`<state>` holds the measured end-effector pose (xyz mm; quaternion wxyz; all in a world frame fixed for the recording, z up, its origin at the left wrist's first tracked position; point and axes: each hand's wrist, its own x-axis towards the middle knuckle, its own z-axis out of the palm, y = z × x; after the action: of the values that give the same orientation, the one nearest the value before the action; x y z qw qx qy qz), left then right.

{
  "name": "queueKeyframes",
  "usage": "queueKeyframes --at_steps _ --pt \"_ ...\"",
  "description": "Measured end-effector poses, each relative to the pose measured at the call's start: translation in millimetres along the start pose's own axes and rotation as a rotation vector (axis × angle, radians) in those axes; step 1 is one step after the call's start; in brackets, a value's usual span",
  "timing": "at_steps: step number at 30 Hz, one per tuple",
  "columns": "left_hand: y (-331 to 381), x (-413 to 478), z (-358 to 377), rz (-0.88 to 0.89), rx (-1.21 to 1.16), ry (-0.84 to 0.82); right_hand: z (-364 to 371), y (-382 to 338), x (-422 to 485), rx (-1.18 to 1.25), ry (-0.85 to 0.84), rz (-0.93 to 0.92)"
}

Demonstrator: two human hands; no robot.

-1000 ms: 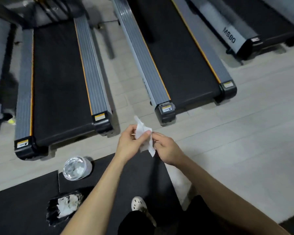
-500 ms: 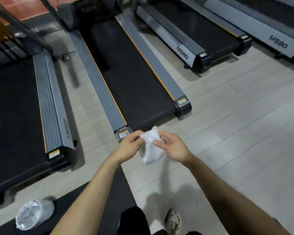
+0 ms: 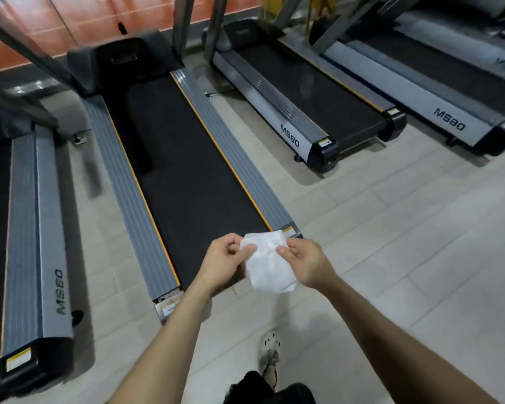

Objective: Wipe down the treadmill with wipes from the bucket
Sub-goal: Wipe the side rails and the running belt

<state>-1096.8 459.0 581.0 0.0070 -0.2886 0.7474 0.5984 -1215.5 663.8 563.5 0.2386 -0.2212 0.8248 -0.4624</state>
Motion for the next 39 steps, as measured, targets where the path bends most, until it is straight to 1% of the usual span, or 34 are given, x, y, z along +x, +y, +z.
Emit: queueKeyframes --at_steps 2,5,8,11,12,16,20,21,23,26,28,29,30,32,34,36,39 --pt "26.7 44.9 14.8 0.019 -0.006 0.000 -31.9 1.1 35.7 -0.025 0.033 -0.009" --pt "74.2 101.8 33.4 0.061 0.032 0.006 -74.7 -1.2 90.7 -0.036 0.021 0.034" --pt "110.4 159.0 46.3 0.076 0.053 0.027 -112.7 -6.0 146.1 0.060 0.010 0.090" --pt "131.2 216.0 59.4 0.096 0.058 0.075 -144.1 3.4 209.2 0.084 0.079 0.112" --pt "136.3 234.7 64.7 0.105 0.054 0.096 -153.1 9.3 231.8 0.089 0.071 0.104" --pt "149.8 302.1 90.1 0.093 0.072 0.211 -190.4 31.5 325.0 0.060 -0.097 0.024" --pt "163.5 337.7 120.8 -0.033 0.013 0.437 -225.8 48.1 402.5 -0.012 -0.295 -0.074" --pt "167.2 342.8 127.3 -0.052 0.014 0.465 -232.1 48.7 417.3 -0.016 -0.343 -0.089" --pt "169.2 352.2 135.4 -0.089 0.061 0.532 -240.4 44.3 448.1 -0.011 -0.432 -0.102" --pt "167.3 360.8 142.6 -0.152 0.177 0.744 -237.8 23.0 485.7 -0.019 -0.494 -0.114" --pt "172.1 369.3 142.5 -0.179 0.142 0.886 -227.3 7.6 508.4 -0.064 -0.565 -0.146" --pt "174.2 375.6 139.6 -0.196 0.107 0.924 -220.9 0.6 519.3 -0.098 -0.605 -0.174" --pt "175.2 383.2 136.6 -0.212 0.038 0.933 -213.8 -4.1 530.6 -0.119 -0.649 -0.197" --pt "180.1 400.5 132.6 -0.208 -0.141 0.892 -202.7 -12.7 550.1 -0.100 -0.704 -0.196" --pt "184.7 420.5 126.9 -0.165 -0.257 0.819 -196.6 -23.1 569.2 -0.071 -0.739 -0.173" --pt "185.9 436.7 122.2 -0.106 -0.340 0.781 -190.8 -32.1 588.3 -0.109 -0.803 -0.156" --pt "188.3 447.0 113.2 -0.061 -0.480 0.803 -176.3 -46.9 615.7 -0.162 -0.924 -0.161"
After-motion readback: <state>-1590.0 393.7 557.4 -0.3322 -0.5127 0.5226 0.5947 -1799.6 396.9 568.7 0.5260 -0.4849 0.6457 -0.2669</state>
